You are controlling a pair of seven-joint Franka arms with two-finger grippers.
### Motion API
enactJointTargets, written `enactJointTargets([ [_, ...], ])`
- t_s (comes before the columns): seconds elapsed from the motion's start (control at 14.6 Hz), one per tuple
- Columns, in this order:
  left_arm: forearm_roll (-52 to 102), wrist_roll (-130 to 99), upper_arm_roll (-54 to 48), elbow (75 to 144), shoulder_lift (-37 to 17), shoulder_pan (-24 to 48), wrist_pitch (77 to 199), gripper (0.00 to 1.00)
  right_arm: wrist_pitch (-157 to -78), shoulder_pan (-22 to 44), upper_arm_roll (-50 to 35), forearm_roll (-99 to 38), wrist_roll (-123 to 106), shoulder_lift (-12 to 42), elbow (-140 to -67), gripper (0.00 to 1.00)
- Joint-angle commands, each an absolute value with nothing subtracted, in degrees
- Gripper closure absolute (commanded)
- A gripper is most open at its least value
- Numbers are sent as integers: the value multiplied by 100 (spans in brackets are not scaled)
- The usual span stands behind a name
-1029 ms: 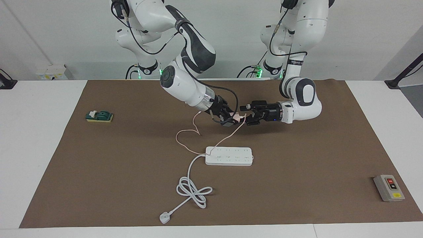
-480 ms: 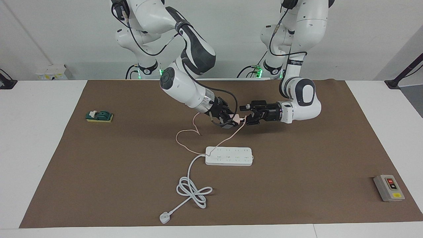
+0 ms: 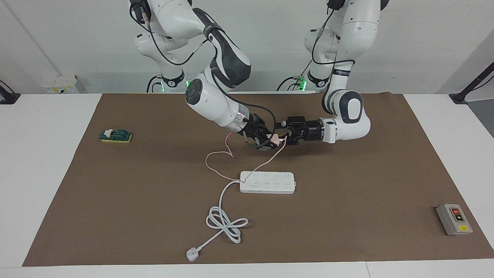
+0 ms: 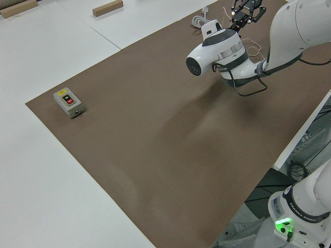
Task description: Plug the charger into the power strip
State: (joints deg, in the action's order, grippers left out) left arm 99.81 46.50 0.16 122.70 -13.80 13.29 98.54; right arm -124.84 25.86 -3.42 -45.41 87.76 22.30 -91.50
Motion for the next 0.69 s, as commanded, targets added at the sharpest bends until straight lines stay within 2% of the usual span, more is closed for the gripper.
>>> enactJointTargets([
  [0.0,10134,4729,70,12138,-1380,1450,10045,5,-12489,2531,-387,-4667,8868,2294,-9009,100],
  [0.62,10292,4693,70,11927,-1468,1529,10354,5,-12472,2514,-387,-4676,8868,2303,-8982,100],
])
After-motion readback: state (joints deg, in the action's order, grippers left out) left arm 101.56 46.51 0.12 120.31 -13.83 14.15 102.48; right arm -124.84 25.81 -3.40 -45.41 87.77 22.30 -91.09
